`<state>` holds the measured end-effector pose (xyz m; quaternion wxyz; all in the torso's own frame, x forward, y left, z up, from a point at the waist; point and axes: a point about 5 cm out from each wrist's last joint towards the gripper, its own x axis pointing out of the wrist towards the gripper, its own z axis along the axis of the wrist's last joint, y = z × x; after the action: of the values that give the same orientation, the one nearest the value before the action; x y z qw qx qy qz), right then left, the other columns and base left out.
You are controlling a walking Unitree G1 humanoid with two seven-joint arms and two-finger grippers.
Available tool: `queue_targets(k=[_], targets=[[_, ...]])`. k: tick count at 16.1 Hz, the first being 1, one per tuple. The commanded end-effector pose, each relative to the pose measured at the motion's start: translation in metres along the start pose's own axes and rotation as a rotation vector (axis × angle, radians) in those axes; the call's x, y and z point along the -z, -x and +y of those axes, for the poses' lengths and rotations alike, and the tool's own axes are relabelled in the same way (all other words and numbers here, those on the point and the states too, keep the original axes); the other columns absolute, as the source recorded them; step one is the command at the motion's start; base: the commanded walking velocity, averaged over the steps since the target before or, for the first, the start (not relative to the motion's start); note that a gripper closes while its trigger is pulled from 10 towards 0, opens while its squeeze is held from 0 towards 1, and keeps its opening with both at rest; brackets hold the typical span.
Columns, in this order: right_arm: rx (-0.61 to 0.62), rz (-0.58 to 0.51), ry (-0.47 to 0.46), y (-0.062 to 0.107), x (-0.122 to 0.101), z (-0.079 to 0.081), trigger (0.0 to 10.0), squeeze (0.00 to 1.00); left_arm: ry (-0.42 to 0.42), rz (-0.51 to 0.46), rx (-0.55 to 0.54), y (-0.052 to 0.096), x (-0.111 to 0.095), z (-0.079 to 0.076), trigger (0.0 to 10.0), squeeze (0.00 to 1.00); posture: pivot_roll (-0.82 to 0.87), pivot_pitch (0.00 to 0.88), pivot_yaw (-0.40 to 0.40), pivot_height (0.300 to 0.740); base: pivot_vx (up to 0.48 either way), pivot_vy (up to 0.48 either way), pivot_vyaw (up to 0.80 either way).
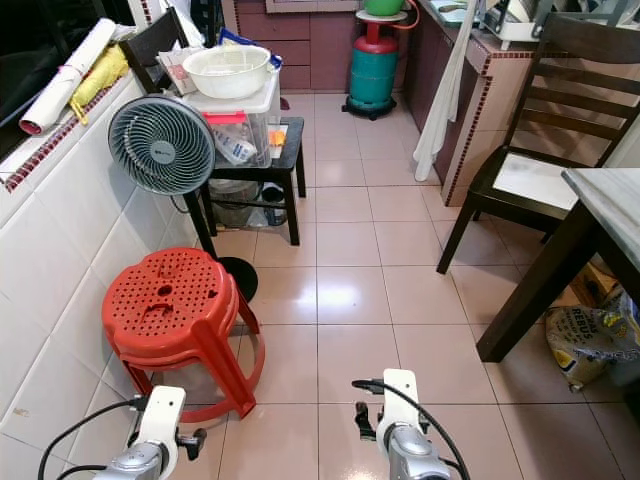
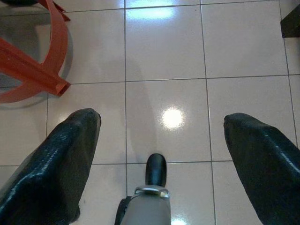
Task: Setting the table
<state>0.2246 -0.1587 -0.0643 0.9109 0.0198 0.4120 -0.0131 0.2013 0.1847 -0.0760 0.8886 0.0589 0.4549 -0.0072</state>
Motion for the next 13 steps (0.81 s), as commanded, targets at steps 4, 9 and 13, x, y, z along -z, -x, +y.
queue_targets(k=[4,9,13], targets=[[-0.062,0.009,0.033,0.0,-0.002,0.0,10.0,0.0,0.165,-0.267,0.104,-0.001,-0.062,-0.007,10.0,0.0,-0.17,0.0,0.076,0.74,0.0,0.0,0.0],[-0.143,-0.173,0.058,-0.001,-0.036,0.013,10.0,0.0,0.159,-0.313,0.145,0.0,-0.076,-0.015,10.0,0.0,-0.18,0.0,0.073,0.74,0.0,0.0,0.0],[-0.121,-0.271,0.217,0.0,-0.054,0.014,10.0,0.0,0.224,-0.417,0.145,0.003,-0.091,-0.006,10.0,0.0,-0.18,0.0,0.062,0.74,0.0,0.0,0.0]])
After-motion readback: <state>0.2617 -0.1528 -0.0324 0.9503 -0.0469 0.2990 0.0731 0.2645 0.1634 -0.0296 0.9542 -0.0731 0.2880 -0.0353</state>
